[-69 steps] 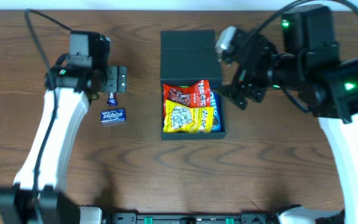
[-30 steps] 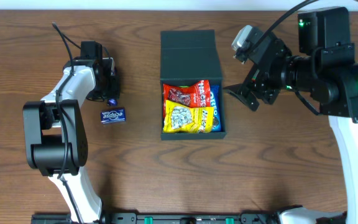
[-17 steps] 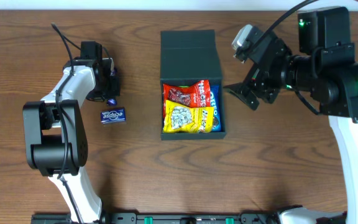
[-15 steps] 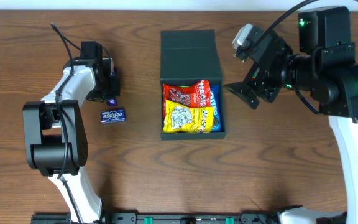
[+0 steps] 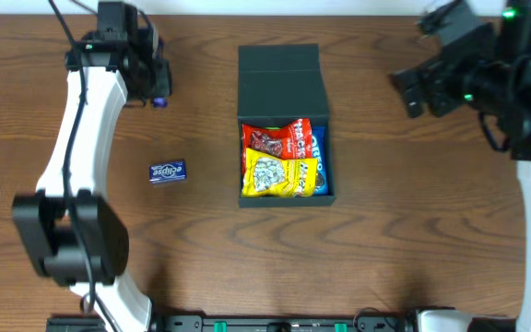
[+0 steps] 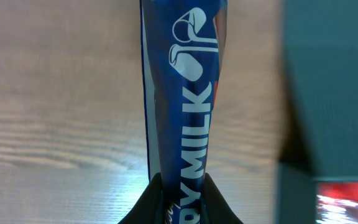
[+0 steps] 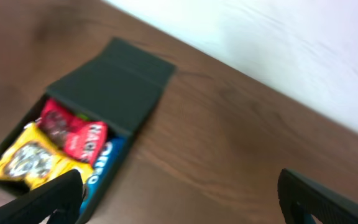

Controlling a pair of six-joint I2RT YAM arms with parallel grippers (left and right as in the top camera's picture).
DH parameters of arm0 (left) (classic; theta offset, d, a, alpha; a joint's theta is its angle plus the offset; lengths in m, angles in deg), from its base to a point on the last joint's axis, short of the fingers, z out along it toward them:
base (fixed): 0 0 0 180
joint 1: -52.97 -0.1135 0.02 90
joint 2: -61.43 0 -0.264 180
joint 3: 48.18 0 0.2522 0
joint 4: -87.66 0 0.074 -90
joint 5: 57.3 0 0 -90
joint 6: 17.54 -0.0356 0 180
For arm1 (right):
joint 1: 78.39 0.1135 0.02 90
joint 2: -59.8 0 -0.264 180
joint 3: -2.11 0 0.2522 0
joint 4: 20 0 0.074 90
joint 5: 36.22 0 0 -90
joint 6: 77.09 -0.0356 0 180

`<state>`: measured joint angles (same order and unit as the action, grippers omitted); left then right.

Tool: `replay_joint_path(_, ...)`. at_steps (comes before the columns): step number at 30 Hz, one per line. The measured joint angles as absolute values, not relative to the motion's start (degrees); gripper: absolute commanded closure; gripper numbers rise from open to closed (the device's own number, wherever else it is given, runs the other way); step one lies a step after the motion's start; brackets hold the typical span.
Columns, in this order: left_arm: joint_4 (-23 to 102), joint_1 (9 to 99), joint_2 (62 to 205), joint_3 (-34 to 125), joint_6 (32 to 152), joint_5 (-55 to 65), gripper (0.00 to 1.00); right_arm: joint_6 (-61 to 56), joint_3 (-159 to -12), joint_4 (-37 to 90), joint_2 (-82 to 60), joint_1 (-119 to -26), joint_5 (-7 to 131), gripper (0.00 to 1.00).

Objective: Pack container
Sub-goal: 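Carry the Dairy Milk bar into the box's right edge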

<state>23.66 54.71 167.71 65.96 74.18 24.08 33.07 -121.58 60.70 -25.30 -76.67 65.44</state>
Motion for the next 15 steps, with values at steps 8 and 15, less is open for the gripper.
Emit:
replay_joint_path(8, 21.97, 62.93, 158.14, 66.99, 77.92, 24.08, 0.91, 29.68, -121.58, 61.62, -25.3, -86.07, 64.39, 0.01)
replay_joint_path(15, 21.38, 74.49, 159.03, 66.97, 83.36, 24.06, 0.91, 28.81, -121.58, 61.83, -25.3, -90.86, 64.26, 0.01)
